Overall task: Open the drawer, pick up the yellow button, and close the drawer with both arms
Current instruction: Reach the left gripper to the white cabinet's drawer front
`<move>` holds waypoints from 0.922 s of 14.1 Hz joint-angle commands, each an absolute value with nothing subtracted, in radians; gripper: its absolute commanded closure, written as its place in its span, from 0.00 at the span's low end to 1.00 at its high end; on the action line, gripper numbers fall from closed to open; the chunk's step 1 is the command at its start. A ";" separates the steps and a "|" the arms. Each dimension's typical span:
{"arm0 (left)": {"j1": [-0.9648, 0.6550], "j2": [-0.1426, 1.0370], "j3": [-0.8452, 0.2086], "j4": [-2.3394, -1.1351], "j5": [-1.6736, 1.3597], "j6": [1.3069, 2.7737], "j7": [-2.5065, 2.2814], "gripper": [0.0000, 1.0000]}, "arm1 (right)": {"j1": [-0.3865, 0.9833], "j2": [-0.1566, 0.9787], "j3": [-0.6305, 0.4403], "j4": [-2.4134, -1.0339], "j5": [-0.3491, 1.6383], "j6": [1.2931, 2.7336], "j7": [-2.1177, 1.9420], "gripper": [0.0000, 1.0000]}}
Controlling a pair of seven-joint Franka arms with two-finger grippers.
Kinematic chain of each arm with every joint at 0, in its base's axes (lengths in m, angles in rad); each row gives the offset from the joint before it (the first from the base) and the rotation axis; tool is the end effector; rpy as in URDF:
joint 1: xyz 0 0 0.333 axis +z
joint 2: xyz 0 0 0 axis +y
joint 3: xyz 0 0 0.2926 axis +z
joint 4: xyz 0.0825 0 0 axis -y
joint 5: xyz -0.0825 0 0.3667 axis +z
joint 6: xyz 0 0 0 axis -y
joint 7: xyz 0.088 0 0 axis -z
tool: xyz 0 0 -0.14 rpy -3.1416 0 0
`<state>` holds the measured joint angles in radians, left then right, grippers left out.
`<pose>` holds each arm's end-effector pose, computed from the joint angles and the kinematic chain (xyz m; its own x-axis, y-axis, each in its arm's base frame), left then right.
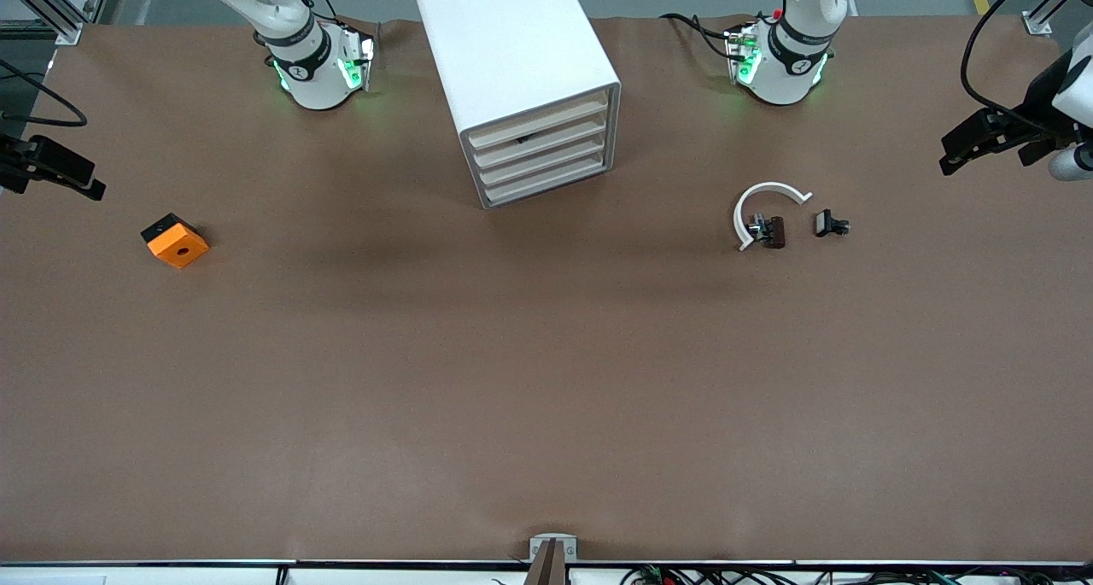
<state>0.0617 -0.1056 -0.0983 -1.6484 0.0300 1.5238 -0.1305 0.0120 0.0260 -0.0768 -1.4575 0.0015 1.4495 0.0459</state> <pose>0.5006 -0.0163 0.5836 0.9953 0.0958 -0.0141 0.0951 -0.9946 -0.0425 0.5303 -0.0336 0.5946 0.9933 -0.1103 -0.0339 -0.1103 -0.9939 0.0021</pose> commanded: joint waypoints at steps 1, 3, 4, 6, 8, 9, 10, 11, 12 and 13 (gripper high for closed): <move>0.055 -0.084 -0.100 -1.615 0.049 1.496 -0.114 0.00 | 0.002 0.025 -0.066 -1.448 -0.014 1.440 0.057 0.00; 0.057 -0.077 -0.100 -1.596 0.048 1.494 -0.118 0.00 | 0.002 0.025 -0.066 -1.448 -0.014 1.440 0.055 0.00; 0.058 -0.058 -0.100 -1.586 0.048 1.494 -0.120 0.00 | 0.000 0.025 -0.066 -1.448 -0.014 1.440 0.055 0.00; 0.054 -0.009 -0.100 -1.548 0.048 1.494 -0.126 0.00 | -0.002 0.025 -0.067 -1.447 -0.014 1.440 0.055 0.00; 0.049 0.058 -0.097 -1.526 0.045 1.494 -0.126 0.00 | -0.002 0.025 -0.067 -1.447 -0.014 1.440 0.057 0.00; 0.055 0.107 -0.097 -1.493 0.044 1.494 -0.123 0.00 | 0.000 0.025 -0.067 -1.447 -0.014 1.440 0.057 0.00; 0.060 0.147 -0.097 -1.471 0.035 1.494 -0.124 0.00 | -0.002 0.025 -0.067 -1.447 -0.014 1.440 0.055 0.00; 0.057 0.173 -0.097 -1.470 0.029 1.502 -0.127 0.00 | -0.002 0.025 -0.067 -1.447 -0.014 1.439 0.055 0.00; 0.055 0.213 -0.097 -1.467 0.028 1.520 -0.129 0.00 | 0.000 0.025 -0.066 -1.447 -0.014 1.440 0.055 0.00; 0.054 0.236 -0.097 -1.466 0.028 1.548 -0.129 0.00 | -0.002 0.025 -0.067 -1.447 -0.014 1.440 0.055 0.00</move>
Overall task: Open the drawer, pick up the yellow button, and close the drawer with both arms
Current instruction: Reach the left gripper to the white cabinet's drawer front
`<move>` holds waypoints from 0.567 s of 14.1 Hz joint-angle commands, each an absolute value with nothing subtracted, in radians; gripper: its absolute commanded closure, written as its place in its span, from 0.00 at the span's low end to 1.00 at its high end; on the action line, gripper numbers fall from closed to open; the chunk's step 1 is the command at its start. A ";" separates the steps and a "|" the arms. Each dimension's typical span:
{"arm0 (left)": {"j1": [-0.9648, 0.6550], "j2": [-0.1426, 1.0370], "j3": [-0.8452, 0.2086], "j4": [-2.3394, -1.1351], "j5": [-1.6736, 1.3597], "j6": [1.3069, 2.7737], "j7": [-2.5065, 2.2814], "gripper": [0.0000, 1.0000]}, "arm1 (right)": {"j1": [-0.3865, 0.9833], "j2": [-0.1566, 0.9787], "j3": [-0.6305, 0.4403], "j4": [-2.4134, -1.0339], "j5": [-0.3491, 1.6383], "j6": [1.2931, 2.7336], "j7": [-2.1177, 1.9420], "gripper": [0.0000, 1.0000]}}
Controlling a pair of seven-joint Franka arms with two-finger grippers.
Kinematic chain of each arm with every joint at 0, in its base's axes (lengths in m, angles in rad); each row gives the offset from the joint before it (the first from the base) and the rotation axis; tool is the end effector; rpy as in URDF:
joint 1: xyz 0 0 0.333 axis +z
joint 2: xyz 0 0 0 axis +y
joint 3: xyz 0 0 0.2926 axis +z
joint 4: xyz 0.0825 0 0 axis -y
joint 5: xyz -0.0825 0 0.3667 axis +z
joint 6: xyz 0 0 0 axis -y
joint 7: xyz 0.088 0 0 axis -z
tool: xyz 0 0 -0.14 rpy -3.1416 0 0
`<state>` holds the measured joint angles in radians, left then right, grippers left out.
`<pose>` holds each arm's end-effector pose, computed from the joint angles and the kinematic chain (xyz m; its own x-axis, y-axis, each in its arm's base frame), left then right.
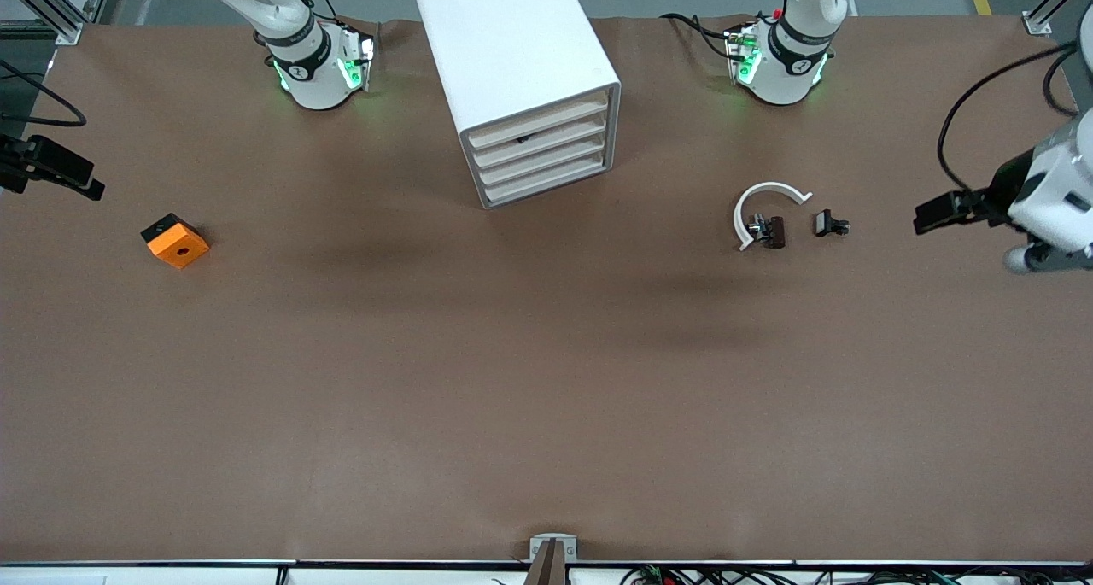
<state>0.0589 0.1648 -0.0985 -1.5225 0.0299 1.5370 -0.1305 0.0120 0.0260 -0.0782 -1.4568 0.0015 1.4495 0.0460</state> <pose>0.5690 -0.0149 0.4962 0.9851 0.0911 -0.1459 0.0872 -0.9956 -0.0328 0.5303 -0.0344 0.5950 0.9932 -0.1118 -0.0332 -0.1118 -0.9937 0.0021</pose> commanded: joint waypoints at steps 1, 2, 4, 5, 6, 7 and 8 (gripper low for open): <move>0.045 0.262 -0.100 -1.468 0.023 1.586 -0.132 0.00 | -0.002 0.025 -0.067 -1.447 -0.014 1.440 0.055 0.00; 0.040 0.291 -0.106 -1.470 0.011 1.624 -0.146 0.00 | -0.002 0.025 -0.067 -1.447 -0.014 1.440 0.057 0.00; -0.007 0.342 -0.107 -1.477 0.002 1.675 -0.268 0.00 | -0.002 0.025 -0.067 -1.447 -0.011 1.440 0.057 0.00; -0.033 0.371 -0.107 -1.476 0.002 1.699 -0.350 0.00 | -0.002 0.025 -0.067 -1.447 -0.011 1.440 0.060 0.00; -0.063 0.396 -0.109 -1.477 -0.006 1.729 -0.426 0.00 | 0.000 0.025 -0.067 -1.447 -0.009 1.440 0.058 0.00; -0.090 0.423 -0.107 -1.477 -0.015 1.755 -0.502 0.00 | 0.000 0.025 -0.066 -1.447 -0.009 1.440 0.058 0.00; -0.112 0.448 -0.109 -1.476 -0.017 1.773 -0.556 0.00 | 0.002 0.025 -0.064 -1.447 -0.008 1.440 0.061 0.00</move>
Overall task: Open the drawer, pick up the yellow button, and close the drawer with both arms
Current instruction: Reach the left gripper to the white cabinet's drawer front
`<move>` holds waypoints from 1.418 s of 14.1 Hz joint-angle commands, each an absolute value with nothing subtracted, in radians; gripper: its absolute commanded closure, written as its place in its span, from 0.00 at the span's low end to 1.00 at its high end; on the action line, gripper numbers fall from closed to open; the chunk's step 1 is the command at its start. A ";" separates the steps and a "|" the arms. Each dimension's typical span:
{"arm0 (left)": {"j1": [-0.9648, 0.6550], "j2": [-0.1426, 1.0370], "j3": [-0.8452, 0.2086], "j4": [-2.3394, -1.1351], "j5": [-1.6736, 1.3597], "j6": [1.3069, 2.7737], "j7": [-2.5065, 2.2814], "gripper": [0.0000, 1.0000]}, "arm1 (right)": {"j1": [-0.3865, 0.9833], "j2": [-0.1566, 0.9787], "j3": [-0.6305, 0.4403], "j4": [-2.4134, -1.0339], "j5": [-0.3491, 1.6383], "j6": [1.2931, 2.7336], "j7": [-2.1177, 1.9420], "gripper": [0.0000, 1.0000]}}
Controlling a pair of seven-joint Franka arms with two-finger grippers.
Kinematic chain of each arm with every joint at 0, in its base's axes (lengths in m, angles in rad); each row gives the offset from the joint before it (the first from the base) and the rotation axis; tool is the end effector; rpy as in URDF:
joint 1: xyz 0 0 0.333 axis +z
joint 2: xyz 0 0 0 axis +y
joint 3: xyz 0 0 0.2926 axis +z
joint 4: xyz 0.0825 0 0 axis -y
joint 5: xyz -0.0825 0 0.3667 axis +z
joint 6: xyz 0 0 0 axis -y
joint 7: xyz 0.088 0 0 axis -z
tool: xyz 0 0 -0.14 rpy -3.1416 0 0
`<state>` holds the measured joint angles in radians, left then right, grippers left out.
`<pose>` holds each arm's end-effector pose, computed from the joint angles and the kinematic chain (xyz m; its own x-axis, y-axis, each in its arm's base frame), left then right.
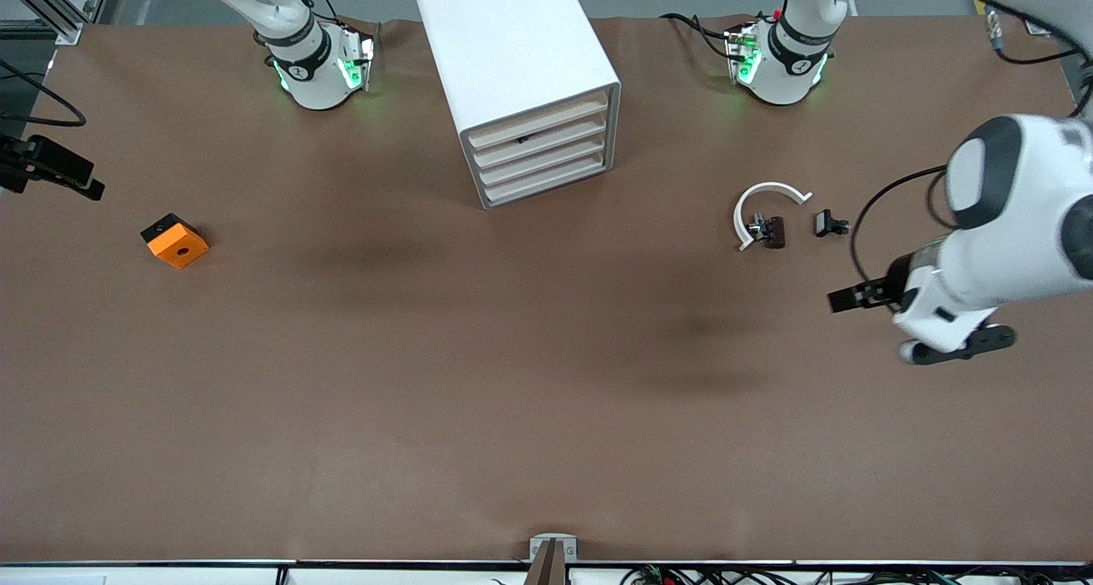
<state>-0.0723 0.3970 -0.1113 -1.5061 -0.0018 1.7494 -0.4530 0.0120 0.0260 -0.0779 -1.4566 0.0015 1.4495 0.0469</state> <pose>0.6189 -0.1077 0.3788 0.9502 0.2704 -0.1551 0.2697 -0.9626 -0.0258 0.5303 -0.0342 0.5950 0.9931 -0.1124 -0.0330 -0.1124 -0.9937 0.0021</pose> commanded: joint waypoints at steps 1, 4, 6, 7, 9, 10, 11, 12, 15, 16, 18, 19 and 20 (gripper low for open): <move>-0.141 0.472 -0.109 -1.476 -0.017 1.792 -0.607 0.00 | 0.002 0.025 -0.064 -1.447 -0.011 1.440 0.066 0.00; -0.244 0.537 -0.109 -1.473 -0.017 1.813 -0.869 0.00 | 0.005 0.025 -0.063 -1.442 -0.008 1.442 0.069 0.00; -0.311 0.572 -0.109 -1.473 -0.078 1.815 -1.056 0.00 | 0.006 0.025 -0.061 -1.440 -0.008 1.442 0.069 0.00; -0.328 0.584 -0.109 -1.474 -0.125 1.815 -1.113 0.00 | 0.006 0.025 -0.061 -1.440 -0.006 1.442 0.069 0.00; -0.376 0.604 -0.109 -1.480 -0.185 1.812 -1.271 0.00 | 0.011 0.025 -0.061 -1.440 -0.006 1.443 0.072 0.00; -0.411 0.610 -0.109 -1.482 -0.196 1.809 -1.367 0.00 | 0.014 0.026 -0.061 -1.440 -0.005 1.447 0.072 0.00; -0.440 0.624 -0.109 -1.480 -0.204 1.809 -1.482 0.00 | 0.015 0.026 -0.060 -1.440 -0.003 1.451 0.074 0.00; -0.468 0.630 -0.109 -1.480 -0.213 1.809 -1.573 0.00 | 0.024 0.026 -0.060 -1.440 -0.005 1.451 0.074 0.00; -0.498 0.641 -0.110 -1.483 -0.312 1.757 -1.786 0.00 | 0.080 0.028 -0.060 -1.443 -0.015 1.444 0.160 0.00; -0.505 0.649 -0.110 -1.485 -0.363 1.731 -1.887 0.00 | 0.096 0.029 -0.060 -1.443 -0.009 1.443 0.228 0.00; -0.512 0.660 -0.110 -1.491 -0.481 1.684 -2.084 0.00 | 0.152 0.029 -0.060 -1.443 -0.005 1.442 0.335 0.00; -0.512 0.663 -0.110 -1.505 -0.524 1.677 -2.158 0.00 | 0.184 0.028 -0.058 -1.445 -0.003 1.440 0.398 0.00; -0.512 0.664 -0.118 -1.512 -0.550 1.648 -2.177 0.00 | 0.216 0.028 -0.058 -1.447 0.000 1.439 0.463 0.00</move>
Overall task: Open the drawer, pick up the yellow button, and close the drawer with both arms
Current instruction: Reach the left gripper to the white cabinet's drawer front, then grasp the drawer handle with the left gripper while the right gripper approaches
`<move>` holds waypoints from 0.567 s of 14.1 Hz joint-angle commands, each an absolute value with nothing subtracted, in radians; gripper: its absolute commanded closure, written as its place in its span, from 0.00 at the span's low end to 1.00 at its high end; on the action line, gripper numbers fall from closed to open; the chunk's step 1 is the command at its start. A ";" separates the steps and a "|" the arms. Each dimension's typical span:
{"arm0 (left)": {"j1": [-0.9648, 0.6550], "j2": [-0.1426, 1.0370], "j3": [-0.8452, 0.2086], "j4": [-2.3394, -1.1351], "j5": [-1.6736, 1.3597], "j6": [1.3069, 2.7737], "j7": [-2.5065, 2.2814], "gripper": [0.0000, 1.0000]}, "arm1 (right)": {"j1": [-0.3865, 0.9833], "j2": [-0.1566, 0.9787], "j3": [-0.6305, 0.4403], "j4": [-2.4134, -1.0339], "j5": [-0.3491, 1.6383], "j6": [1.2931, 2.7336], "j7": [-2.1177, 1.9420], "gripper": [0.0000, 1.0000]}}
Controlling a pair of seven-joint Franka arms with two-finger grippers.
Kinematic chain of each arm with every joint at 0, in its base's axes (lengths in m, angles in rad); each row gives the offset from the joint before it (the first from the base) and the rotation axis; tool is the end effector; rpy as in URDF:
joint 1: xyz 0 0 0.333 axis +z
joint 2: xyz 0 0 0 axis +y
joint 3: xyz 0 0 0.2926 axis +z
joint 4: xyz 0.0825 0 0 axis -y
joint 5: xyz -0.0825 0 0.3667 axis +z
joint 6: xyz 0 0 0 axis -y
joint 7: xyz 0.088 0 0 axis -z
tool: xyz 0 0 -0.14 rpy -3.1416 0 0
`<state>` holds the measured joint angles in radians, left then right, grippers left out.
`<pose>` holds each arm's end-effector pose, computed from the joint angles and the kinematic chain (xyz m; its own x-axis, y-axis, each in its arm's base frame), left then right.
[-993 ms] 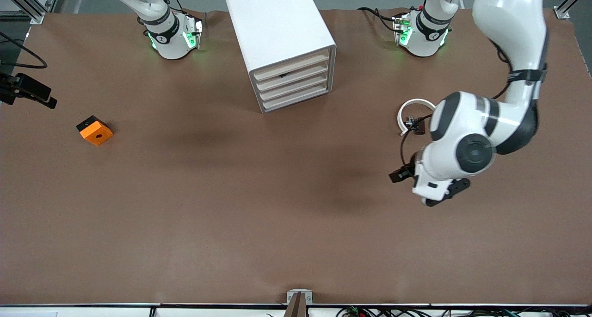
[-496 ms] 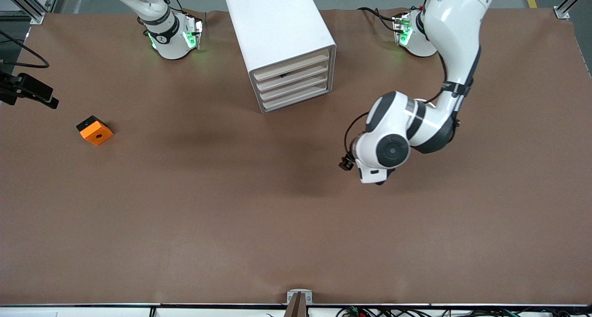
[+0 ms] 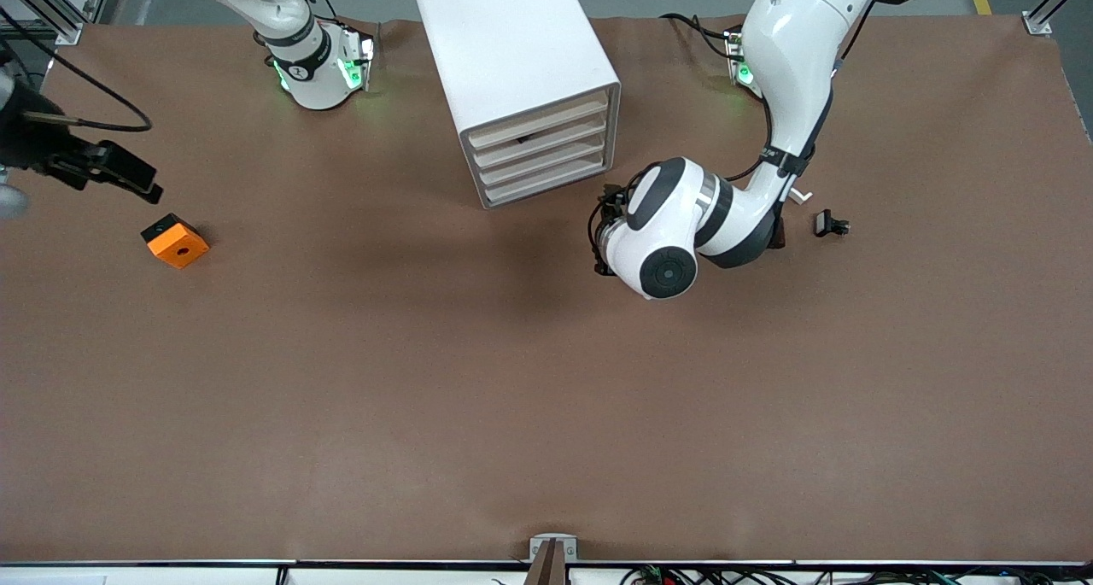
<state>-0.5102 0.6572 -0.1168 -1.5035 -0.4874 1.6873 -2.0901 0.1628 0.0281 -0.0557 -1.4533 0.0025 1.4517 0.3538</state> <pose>0.4706 -0.4060 0.2332 -0.1326 0.9781 -0.1606 0.7769 0.0019 -0.6297 0.5292 0.0577 0.5955 0.9694 -0.2440 -0.0281 -0.2438 -0.9698 0.0094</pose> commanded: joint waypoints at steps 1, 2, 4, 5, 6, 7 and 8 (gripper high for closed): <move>-0.511 0.669 -0.133 -1.514 -0.595 1.611 -2.175 0.00 | 0.250 0.028 -0.058 -1.448 0.021 1.440 0.522 0.00; -0.509 0.673 -0.133 -1.514 -0.639 1.559 -2.174 0.00 | 0.268 0.029 -0.058 -1.448 0.050 1.442 0.587 0.00; -0.505 0.683 -0.133 -1.513 -0.689 1.473 -2.171 0.00 | 0.297 0.031 -0.058 -1.451 0.124 1.447 0.710 0.00; -0.500 0.684 -0.133 -1.513 -0.716 1.454 -2.172 0.00 | 0.323 0.032 -0.058 -1.450 0.142 1.453 0.766 0.00; -0.496 0.684 -0.133 -1.513 -0.745 1.439 -2.177 0.00 | 0.365 0.034 -0.058 -1.450 0.144 1.454 0.825 0.00; -0.495 0.684 -0.133 -1.514 -0.771 1.427 -2.177 0.00 | 0.400 0.040 -0.058 -1.448 0.149 1.468 0.897 0.00; -0.502 0.686 -0.133 -1.513 -0.782 1.425 -2.178 0.00 | 0.438 0.044 -0.060 -1.448 0.149 1.495 0.967 0.00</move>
